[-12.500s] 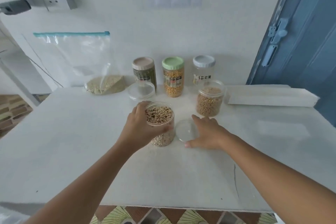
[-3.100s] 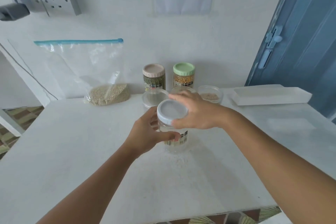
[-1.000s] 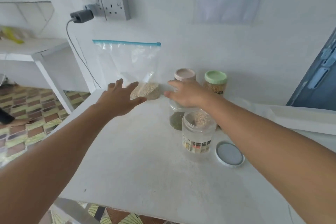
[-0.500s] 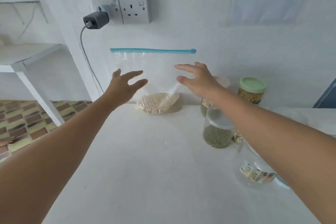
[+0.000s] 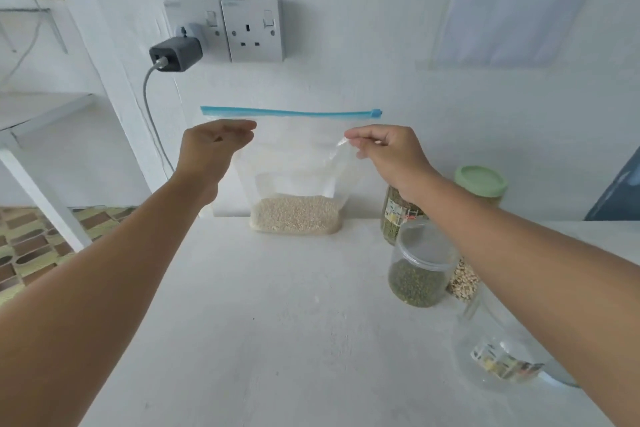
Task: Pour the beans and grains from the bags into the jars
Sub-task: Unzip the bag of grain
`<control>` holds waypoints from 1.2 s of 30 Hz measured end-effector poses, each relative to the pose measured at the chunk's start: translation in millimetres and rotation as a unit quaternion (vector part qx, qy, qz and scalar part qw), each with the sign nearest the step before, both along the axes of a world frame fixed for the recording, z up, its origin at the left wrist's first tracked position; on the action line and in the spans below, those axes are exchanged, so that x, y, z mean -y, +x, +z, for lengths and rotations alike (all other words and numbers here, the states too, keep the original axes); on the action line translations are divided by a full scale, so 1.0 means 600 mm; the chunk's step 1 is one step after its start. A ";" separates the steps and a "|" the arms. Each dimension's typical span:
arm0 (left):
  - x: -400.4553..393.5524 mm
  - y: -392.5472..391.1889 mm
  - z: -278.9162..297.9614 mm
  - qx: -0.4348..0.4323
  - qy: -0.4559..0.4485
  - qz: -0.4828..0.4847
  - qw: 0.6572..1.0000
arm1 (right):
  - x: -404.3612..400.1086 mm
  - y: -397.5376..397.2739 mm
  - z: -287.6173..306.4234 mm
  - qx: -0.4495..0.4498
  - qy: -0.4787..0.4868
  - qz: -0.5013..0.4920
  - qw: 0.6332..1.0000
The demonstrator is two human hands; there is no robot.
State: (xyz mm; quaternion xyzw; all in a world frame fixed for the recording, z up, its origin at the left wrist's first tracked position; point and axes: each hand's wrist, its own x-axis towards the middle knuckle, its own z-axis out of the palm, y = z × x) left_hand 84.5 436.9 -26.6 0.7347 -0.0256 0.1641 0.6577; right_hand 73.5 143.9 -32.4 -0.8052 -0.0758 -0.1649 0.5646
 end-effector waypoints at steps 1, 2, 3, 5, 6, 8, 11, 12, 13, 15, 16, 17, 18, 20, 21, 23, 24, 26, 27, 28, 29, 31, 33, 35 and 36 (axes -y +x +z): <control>-0.001 0.000 0.007 0.008 -0.013 -0.002 1.000 | 0.002 -0.001 0.009 0.009 0.011 0.009 1.000; 0.000 -0.002 0.014 0.013 -0.029 -0.006 0.999 | 0.004 -0.001 0.018 0.018 0.022 0.014 0.999; 0.000 -0.003 0.020 0.015 -0.048 -0.012 0.999 | 0.006 -0.002 0.027 0.028 0.037 0.022 0.999; 0.003 -0.003 0.030 0.008 -0.082 -0.021 0.996 | 0.011 -0.005 0.041 0.040 0.063 0.034 0.997; 0.006 -0.004 0.033 0.002 -0.088 -0.026 0.996 | 0.014 -0.007 0.043 0.039 0.072 0.040 0.996; 0.015 -0.008 0.027 -0.009 -0.072 -0.028 0.997 | 0.023 -0.015 0.039 0.034 0.069 0.053 0.996; 0.021 -0.020 0.004 -0.015 -0.055 -0.036 0.998 | 0.039 -0.030 0.020 0.023 0.060 0.063 0.996; 0.023 -0.025 -0.001 -0.012 -0.044 -0.033 0.998 | 0.043 -0.034 0.015 0.010 0.070 0.059 0.996; 0.025 -0.028 -0.004 -0.006 -0.023 -0.023 0.999 | 0.046 -0.037 0.009 -0.008 0.091 0.050 0.995; 0.032 -0.036 -0.006 0.011 0.035 0.008 0.999 | 0.050 -0.042 0.005 -0.042 0.144 0.024 0.988; 0.037 -0.042 -0.006 0.021 0.066 0.026 0.997 | 0.050 -0.046 0.006 -0.053 0.166 0.021 0.984; 0.043 -0.050 -0.007 0.033 0.096 0.048 0.994 | 0.048 -0.051 0.007 -0.057 0.180 0.026 0.982; 0.051 -0.060 -0.008 0.049 0.125 0.077 0.988 | 0.045 -0.056 0.007 -0.054 0.187 0.034 0.980; 0.073 -0.085 -0.009 0.096 0.188 0.151 0.966 | 0.044 -0.066 0.007 -0.040 0.191 0.043 0.980; 0.084 -0.096 -0.009 0.123 0.223 0.176 0.951 | 0.044 -0.069 0.006 -0.035 0.191 0.045 0.980; 0.106 -0.109 -0.002 0.172 0.301 0.167 0.923 | 0.044 -0.076 0.008 -0.031 0.186 0.047 0.981; 0.116 -0.109 0.006 0.192 0.338 0.140 0.911 | 0.045 -0.078 0.008 -0.031 0.182 0.048 0.982; 0.141 -0.103 0.026 0.209 0.384 0.076 0.896 | 0.047 -0.084 0.008 -0.030 0.177 0.050 0.983; 0.157 -0.099 0.038 0.207 0.399 0.048 0.892 | 0.047 -0.088 0.009 -0.030 0.175 0.051 0.983; 0.174 -0.097 0.051 0.201 0.414 0.025 0.888 | 0.046 -0.092 0.010 -0.031 0.172 0.052 0.983; 0.192 -0.095 0.063 0.192 0.427 0.006 0.884 | 0.046 -0.095 0.010 -0.030 0.169 0.053 0.984; 0.222 -0.093 0.082 0.180 0.448 -0.023 0.876 | 0.047 -0.103 0.011 -0.026 0.167 0.053 0.984; 0.241 -0.091 0.094 0.179 0.460 -0.037 0.869 | 0.052 -0.109 0.012 -0.022 0.163 0.052 0.985; 0.247 -0.090 0.098 0.186 0.456 -0.044 0.870 | 0.057 -0.112 0.011 -0.024 0.152 0.051 0.987; 0.248 -0.091 0.099 0.188 0.452 -0.047 0.871 | 0.060 -0.113 0.009 -0.024 0.149 0.051 0.987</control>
